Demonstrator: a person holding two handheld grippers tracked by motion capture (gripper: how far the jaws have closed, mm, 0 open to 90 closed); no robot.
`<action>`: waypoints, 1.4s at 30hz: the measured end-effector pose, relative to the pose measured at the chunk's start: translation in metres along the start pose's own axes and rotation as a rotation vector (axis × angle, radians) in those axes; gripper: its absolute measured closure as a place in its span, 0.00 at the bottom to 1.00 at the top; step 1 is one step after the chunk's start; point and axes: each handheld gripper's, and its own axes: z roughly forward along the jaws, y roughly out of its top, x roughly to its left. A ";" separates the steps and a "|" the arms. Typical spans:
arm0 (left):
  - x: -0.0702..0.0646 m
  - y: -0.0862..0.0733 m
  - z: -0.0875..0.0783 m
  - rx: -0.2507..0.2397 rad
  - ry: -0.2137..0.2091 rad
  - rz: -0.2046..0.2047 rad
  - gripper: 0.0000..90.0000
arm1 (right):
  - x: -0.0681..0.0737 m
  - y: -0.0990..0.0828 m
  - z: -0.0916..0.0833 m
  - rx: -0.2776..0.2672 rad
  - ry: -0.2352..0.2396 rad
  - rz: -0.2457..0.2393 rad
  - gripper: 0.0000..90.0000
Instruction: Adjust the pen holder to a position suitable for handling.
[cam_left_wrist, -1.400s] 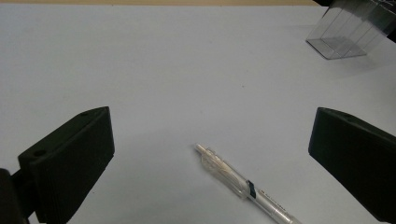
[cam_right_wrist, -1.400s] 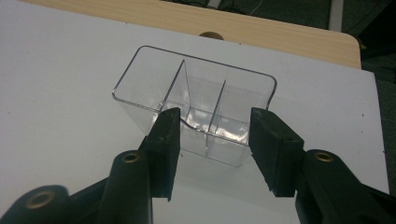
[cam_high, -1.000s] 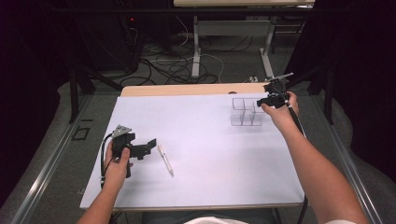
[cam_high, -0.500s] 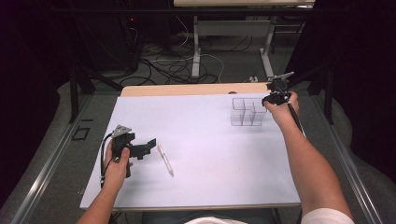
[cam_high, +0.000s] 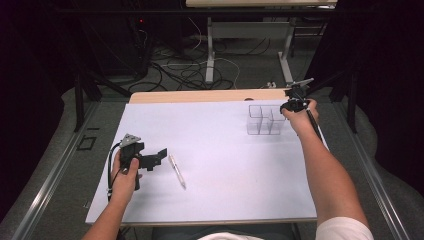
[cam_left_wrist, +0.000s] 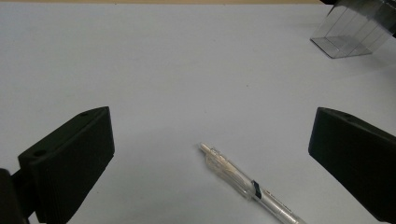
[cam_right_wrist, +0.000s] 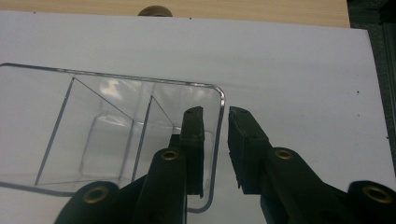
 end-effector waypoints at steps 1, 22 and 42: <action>0.000 0.000 0.000 0.000 0.001 -0.001 0.00 | -0.001 0.000 0.002 0.002 -0.004 0.006 0.87; 0.001 0.000 0.000 0.001 0.001 -0.004 0.00 | 0.000 -0.003 0.006 0.000 -0.018 0.063 0.98; 0.000 0.000 0.001 -0.005 0.007 -0.003 0.00 | 0.003 -0.006 -0.001 0.006 -0.020 0.096 0.98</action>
